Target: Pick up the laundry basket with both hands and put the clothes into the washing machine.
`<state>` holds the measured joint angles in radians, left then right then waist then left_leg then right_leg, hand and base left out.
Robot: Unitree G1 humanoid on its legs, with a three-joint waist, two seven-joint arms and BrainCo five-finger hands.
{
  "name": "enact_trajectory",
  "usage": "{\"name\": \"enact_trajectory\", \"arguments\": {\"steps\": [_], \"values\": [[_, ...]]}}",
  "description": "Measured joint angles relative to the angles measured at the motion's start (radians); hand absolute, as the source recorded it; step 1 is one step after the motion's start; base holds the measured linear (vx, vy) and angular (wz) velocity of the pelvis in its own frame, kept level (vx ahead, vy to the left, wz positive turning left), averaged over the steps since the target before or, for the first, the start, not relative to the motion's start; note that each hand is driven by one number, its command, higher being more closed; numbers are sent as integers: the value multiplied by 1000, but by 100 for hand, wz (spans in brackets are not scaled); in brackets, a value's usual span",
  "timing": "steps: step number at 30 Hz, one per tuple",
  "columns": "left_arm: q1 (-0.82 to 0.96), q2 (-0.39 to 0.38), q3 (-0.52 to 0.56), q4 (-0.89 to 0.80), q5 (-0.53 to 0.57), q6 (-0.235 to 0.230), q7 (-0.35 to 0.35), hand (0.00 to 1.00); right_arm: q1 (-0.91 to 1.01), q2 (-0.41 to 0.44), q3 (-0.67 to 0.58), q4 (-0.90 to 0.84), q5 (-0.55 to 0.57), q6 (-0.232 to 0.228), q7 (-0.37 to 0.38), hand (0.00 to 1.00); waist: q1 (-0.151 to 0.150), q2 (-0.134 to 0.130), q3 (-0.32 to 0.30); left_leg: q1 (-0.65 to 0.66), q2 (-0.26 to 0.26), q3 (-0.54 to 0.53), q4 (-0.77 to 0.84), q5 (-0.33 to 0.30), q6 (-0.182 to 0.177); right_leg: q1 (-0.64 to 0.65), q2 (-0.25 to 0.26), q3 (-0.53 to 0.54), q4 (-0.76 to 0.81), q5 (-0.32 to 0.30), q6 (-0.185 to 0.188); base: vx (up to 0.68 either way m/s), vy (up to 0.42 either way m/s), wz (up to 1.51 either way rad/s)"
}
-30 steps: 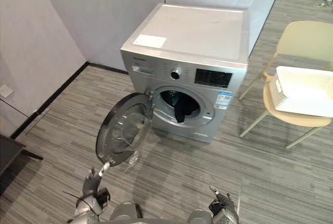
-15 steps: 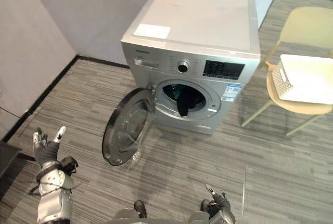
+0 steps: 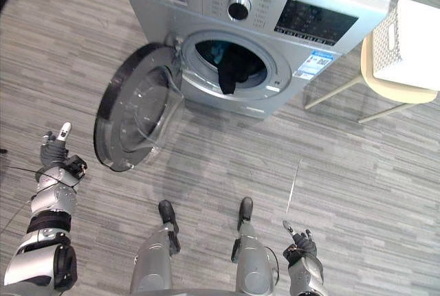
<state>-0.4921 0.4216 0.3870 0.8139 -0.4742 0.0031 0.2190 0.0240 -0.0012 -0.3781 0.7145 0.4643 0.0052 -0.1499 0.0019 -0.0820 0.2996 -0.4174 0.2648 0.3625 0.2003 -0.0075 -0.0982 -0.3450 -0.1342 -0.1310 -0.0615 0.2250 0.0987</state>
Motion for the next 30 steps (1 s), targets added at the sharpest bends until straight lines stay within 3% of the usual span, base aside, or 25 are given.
{"name": "enact_trajectory", "arguments": {"steps": [8,13,14,17,18,20,22,26,30], "values": [[23,-229,-1,25,38,2,24,0,2,26,43,-75,18,0,1,0,15,7,17,-25,73,65,162,-107,-6,-21,30,70,0,6,-7,-72,0,-38],[37,-351,-231,44,46,-8,14,0,4,40,55,-76,17,1,4,0,5,6,16,16,87,169,193,-132,-16,-47,30,161,1,-4,17,-96,-86,-53],[21,-389,-297,54,44,-10,20,0,5,39,59,-69,10,1,5,0,-12,6,15,42,82,202,179,-132,-17,-53,27,190,1,-5,25,-81,-88,-68],[-51,-404,-509,56,47,-9,13,0,19,39,61,-64,0,1,5,0,-62,4,13,77,66,261,146,-125,-26,-81,26,249,1,-10,41,-55,-73,-57],[-105,-421,-627,38,55,-9,-8,0,32,36,61,-46,-4,2,4,0,-95,4,12,98,66,286,133,-124,-29,-83,29,274,-5,-7,45,-18,-60,-49],[-181,-451,-704,28,56,-10,-31,0,56,34,59,-28,-3,0,5,0,-124,6,-1,121,65,320,123,-121,-34,-85,32,302,-12,-1,53,25,-40,-53],[-257,-479,-711,11,55,-19,-45,0,75,35,53,-8,-4,0,5,0,-158,10,-8,153,68,351,114,-118,-32,-85,47,334,-12,8,43,73,-34,-58],[-315,-440,-699,17,54,-38,-45,0,104,37,33,23,-4,-1,19,0,-162,31,-19,189,73,349,77,-114,-50,-82,68,352,-12,9,42,72,-69,-32],[-232,-392,-562,106,60,-37,-44,0,105,41,23,59,-4,-6,23,0,-158,64,-37,230,54,326,13,-91,-63,-41,62,316,-14,8,43,15,-37,18]]}}
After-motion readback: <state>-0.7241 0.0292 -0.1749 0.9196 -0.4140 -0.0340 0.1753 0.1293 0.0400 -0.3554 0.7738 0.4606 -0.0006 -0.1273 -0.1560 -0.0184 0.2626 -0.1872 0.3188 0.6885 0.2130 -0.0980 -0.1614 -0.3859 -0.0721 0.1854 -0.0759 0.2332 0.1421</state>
